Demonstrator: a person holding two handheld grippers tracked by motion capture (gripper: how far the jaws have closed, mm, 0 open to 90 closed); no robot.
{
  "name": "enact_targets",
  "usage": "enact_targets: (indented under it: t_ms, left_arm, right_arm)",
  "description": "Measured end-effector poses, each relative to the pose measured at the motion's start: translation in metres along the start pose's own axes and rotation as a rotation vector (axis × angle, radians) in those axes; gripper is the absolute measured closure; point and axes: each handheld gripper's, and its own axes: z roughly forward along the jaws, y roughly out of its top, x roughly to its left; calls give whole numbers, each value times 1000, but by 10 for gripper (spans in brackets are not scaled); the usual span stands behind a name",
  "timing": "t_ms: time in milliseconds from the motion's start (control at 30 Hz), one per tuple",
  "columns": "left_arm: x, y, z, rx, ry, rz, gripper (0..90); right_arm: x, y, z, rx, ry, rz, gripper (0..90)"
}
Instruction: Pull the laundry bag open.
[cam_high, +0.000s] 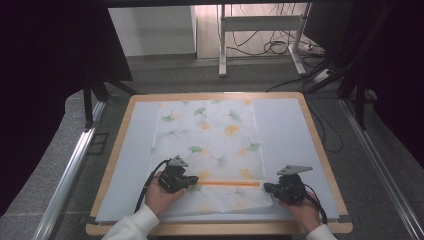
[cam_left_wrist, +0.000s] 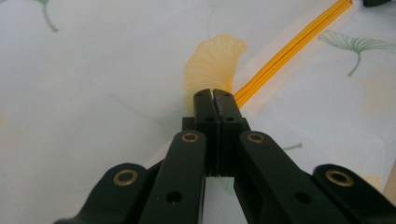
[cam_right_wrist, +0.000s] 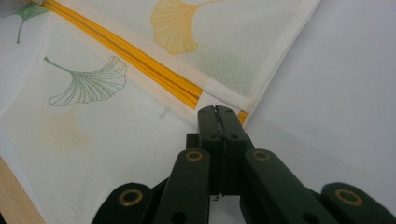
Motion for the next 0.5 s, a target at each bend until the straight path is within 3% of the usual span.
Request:
enact_targets:
  t_ms: [500]
  left_arm:
    - [23,-18,-23,-9,54,-57,900]
  right_arm:
    - [0,0,0,1,0,2,900]
